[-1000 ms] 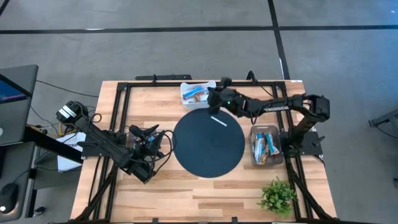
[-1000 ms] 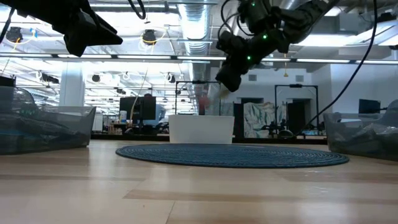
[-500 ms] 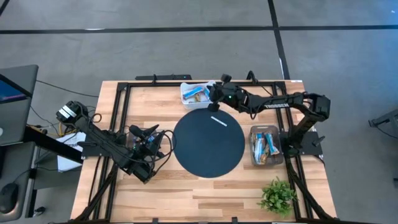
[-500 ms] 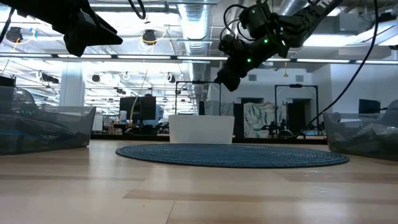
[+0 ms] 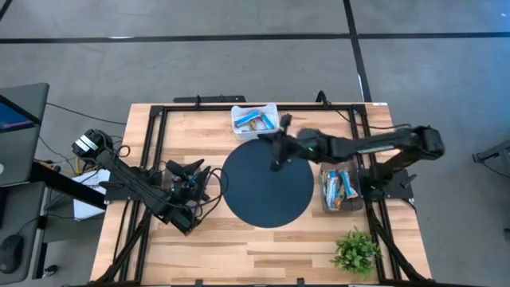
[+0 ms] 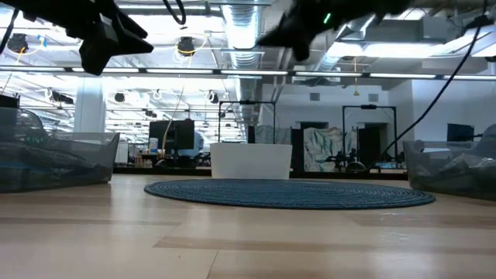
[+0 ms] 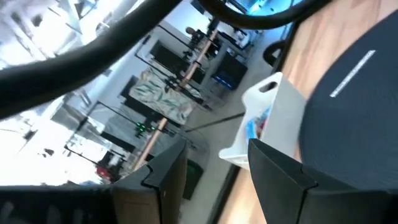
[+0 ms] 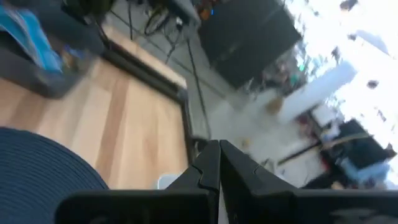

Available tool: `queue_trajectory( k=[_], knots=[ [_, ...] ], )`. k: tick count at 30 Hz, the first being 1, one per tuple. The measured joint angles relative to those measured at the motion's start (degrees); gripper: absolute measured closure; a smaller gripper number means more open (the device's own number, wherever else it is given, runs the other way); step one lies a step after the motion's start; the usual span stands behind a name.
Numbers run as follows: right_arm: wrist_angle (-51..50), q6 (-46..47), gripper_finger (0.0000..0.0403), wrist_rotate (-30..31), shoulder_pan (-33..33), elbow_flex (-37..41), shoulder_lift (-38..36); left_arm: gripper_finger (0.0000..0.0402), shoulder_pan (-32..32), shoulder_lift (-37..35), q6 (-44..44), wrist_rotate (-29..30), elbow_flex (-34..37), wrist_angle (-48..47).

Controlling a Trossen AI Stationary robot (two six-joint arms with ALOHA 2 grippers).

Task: Pick and place Granola Bars by type
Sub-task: Return to Home Position

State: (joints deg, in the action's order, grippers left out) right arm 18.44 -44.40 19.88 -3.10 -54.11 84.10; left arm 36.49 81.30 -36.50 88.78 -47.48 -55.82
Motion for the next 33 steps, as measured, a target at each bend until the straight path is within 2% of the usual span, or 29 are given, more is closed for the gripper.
queue_trajectory(
  k=[2, 7, 10, 12, 18, 21, 25, 29, 33],
  knots=[
    [-2.42, -2.15, 0.0403, 3.73, 4.0, 0.0, -3.64, 0.0236, 0.0, 0.0, 0.67, -1.24, -0.01, 1.68],
    [-7.21, -4.11, 0.0403, 17.56, 14.51, -0.02, -12.84, 0.0236, 0.0, 0.0, 6.7, -3.88, -0.04, 6.59],
    [-11.1, -2.9, 0.0403, 23.87, 20.58, -0.04, -18.49, 0.0236, 0.0, 0.0, 13.07, -3.85, -0.06, 12.58],
    [-15.1, -0.23, 0.0403, 25.85, 24.16, -0.04, -22.07, 0.0236, 0.0, 0.0, 19.0, -3.85, -0.04, 16.97],
    [-30.66, 13.45, 0.0403, 25.58, 30.42, -0.04, -31.19, 0.0236, -1.61, 0.0, 31.7, -0.32, -0.04, 29.33],
    [-37.1, 20.02, 0.0403, 25.18, 31.08, -0.04, -34.01, 0.0236, -3.29, -0.12, 34.42, 0.55, -0.04, 33.07],
    [-42.73, 24.34, 0.0403, 25.14, 31.08, -0.04, -36.49, 0.0236, -6.46, -1.69, 35.69, -1.45, -0.04, 33.83],
    [-45.42, 24.96, 0.0403, 24.98, 29.86, -0.04, -38.07, 0.0236, -10.56, -5.31, 37.7, -8.4, -0.04, 35.06],
    [-46.72, 24.7, 0.0403, 21.26, 27.2, -0.02, -39.65, 0.0236, -15.62, -9.24, 48.8, -23.11, -0.02, 44.45]
  ],
)
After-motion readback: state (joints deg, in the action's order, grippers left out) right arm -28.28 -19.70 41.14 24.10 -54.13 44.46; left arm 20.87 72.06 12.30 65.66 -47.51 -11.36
